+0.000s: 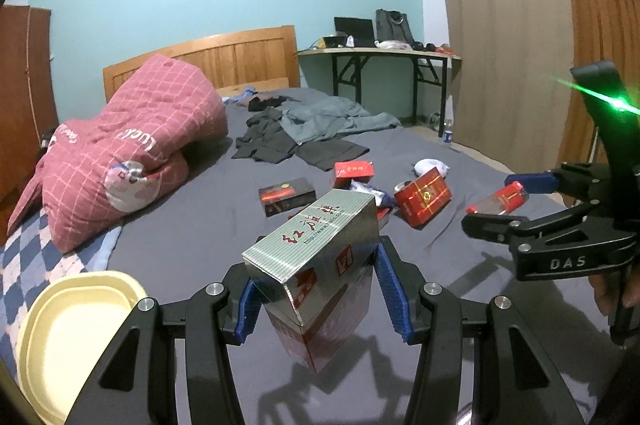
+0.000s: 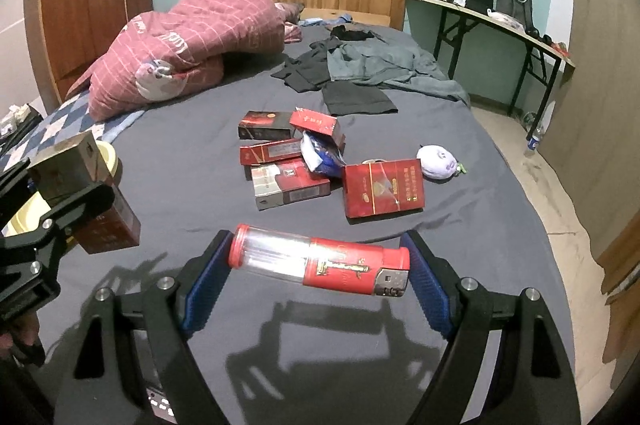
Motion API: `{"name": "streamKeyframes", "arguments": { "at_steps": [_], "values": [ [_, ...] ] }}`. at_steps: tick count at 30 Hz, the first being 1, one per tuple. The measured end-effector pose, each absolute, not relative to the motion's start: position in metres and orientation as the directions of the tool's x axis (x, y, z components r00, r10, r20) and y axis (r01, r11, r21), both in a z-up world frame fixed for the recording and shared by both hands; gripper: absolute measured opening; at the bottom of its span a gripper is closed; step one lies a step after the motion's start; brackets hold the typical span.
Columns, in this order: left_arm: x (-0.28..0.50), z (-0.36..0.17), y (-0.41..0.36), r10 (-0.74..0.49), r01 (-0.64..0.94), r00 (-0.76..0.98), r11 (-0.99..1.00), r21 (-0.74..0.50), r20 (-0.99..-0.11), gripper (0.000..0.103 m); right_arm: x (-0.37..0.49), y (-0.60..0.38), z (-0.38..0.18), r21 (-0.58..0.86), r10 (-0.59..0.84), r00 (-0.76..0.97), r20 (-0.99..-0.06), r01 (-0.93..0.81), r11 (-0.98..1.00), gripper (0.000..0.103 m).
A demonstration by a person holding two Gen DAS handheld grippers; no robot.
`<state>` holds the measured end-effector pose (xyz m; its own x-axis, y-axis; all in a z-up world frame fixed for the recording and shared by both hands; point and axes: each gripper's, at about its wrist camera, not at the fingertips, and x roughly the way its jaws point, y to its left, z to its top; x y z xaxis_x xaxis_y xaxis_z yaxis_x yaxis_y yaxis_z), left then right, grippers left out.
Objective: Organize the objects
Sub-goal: 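Carry the pack with the left tool and the lighter with the right tool to the yellow basin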
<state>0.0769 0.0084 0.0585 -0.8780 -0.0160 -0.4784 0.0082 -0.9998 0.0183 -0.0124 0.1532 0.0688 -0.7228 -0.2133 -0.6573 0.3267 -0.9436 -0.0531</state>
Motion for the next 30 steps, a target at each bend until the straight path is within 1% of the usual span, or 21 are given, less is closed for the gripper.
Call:
{"name": "streamKeyframes", "arguments": {
  "at_steps": [10, 15, 23, 26, 30],
  "values": [
    [0.087, 0.067, -0.015, -0.046, 0.050, -0.874, -0.999, 0.005, -0.483, 0.051, -0.006, 0.142, 0.072, -0.064, -0.218, -0.721, -0.658, 0.342, -0.937, 0.083],
    [0.105, 0.074, -0.045, -0.076, 0.086, -0.875, -0.996, 0.001, -0.479, 0.051, -0.004, 0.118, 0.077, -0.076, -0.232, -0.717, -0.657, 0.370, -0.926, 0.083],
    [0.163, 0.079, -0.126, -0.227, 0.255, -0.842, -0.967, 0.009, -0.489, 0.051, 0.008, 0.024, 0.085, -0.081, -0.321, -0.674, -0.665, 0.492, -0.867, 0.083],
    [0.184, 0.092, -0.161, -0.303, 0.333, -0.819, -0.942, 0.026, -0.487, 0.051, 0.014, -0.025, 0.095, -0.063, -0.389, -0.648, -0.655, 0.559, -0.827, 0.083],
    [0.194, 0.111, -0.197, -0.366, 0.407, -0.796, -0.913, 0.020, -0.482, 0.051, 0.024, -0.081, 0.106, -0.065, -0.458, -0.618, -0.639, 0.636, -0.769, 0.083]
  ]
}}
